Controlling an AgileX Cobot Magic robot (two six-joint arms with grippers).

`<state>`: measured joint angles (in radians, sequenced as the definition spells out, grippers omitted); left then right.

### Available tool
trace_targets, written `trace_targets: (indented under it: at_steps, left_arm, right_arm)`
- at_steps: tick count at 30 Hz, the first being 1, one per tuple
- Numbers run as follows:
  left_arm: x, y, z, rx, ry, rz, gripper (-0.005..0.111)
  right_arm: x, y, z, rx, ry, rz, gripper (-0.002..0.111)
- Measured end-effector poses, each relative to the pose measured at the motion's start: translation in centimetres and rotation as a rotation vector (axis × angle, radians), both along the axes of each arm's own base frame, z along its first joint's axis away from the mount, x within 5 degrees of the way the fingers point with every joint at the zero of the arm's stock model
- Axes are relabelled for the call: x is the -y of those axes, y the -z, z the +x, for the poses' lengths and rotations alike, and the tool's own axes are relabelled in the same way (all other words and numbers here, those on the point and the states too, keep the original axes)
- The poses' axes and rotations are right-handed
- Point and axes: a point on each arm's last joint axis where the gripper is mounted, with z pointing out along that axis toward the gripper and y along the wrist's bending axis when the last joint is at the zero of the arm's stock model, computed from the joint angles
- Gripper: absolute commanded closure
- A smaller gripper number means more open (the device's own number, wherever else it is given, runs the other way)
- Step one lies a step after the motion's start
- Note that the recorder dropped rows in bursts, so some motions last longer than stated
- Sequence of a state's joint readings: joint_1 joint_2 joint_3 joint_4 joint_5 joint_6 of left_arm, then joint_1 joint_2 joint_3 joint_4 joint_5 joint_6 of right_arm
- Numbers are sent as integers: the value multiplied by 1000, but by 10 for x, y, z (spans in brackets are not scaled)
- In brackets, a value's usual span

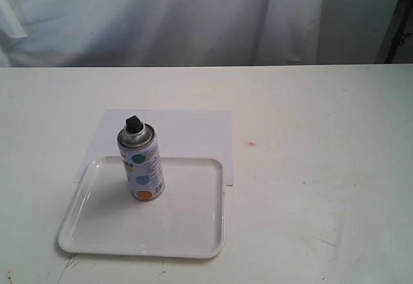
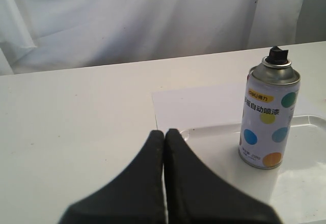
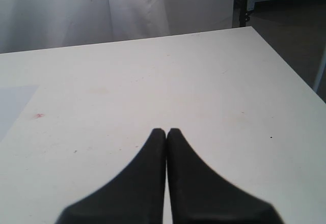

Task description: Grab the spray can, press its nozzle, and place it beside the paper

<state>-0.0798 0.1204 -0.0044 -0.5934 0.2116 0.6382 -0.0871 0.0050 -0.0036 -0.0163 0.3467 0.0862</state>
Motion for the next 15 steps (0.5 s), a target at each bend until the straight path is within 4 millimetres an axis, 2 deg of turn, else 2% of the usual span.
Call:
trace_targets:
  at_steps: [4, 10, 15]
  left_arm:
    - [0, 0, 0, 4, 1, 18, 107]
    - [-5, -5, -5, 107, -27, 119, 107]
    - [-10, -5, -7, 107, -91, 66, 107]
  right_arm:
    - [0, 0, 0, 0, 0, 0, 108]
    - [0, 0, 0, 0, 0, 0, 108]
    - [0, 0, 0, 0, 0, 0, 108]
